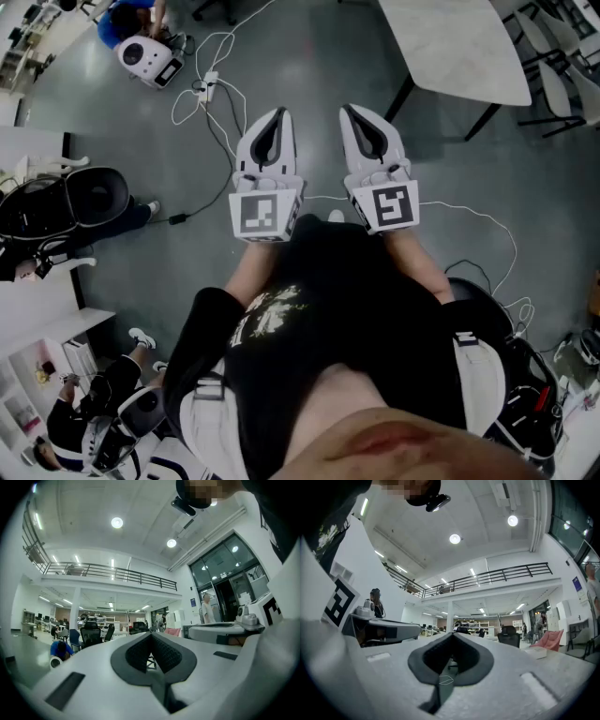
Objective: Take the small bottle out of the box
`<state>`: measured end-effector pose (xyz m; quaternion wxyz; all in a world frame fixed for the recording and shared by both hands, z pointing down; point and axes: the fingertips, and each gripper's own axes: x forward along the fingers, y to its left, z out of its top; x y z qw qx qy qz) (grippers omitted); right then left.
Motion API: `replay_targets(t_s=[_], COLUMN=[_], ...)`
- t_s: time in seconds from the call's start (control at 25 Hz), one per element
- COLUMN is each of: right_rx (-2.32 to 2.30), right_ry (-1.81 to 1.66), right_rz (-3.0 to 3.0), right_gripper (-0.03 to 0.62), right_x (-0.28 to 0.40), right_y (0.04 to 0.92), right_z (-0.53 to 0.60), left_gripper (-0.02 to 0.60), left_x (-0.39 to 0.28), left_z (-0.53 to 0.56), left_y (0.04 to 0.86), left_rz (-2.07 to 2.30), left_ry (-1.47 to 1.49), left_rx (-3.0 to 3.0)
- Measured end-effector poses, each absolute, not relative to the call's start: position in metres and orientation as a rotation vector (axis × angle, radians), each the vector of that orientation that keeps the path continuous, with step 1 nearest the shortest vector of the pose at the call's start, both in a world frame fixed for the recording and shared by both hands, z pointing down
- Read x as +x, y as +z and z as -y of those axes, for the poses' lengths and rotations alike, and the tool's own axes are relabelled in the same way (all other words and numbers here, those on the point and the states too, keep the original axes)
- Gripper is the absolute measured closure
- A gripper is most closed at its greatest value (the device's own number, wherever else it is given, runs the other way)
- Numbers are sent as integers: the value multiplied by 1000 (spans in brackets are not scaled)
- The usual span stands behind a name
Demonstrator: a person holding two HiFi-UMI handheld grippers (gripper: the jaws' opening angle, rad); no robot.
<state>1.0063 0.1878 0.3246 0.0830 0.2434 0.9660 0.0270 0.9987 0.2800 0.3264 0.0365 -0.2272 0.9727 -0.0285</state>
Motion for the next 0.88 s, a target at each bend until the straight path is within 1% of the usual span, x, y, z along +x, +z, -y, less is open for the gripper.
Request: replay_targets(t_s=[0.28, 0.56, 0.88], right_rx=[729, 746, 786], right_ry=[82, -68, -94], right_rz=[-2868, -2855, -2853], right_gripper=[602, 600, 599], right_x=[992, 975, 951], right_y=[320, 318, 328], right_z=[-173, -158, -156], left_gripper=[578, 578, 578], left_x=[989, 974, 950], left_z=[-262, -252, -247], left_y=[328, 328, 334], left_rz=[-2957, -2985, -2986], left_ry=[-135, -163, -175], left_rx=[-722, -714, -724])
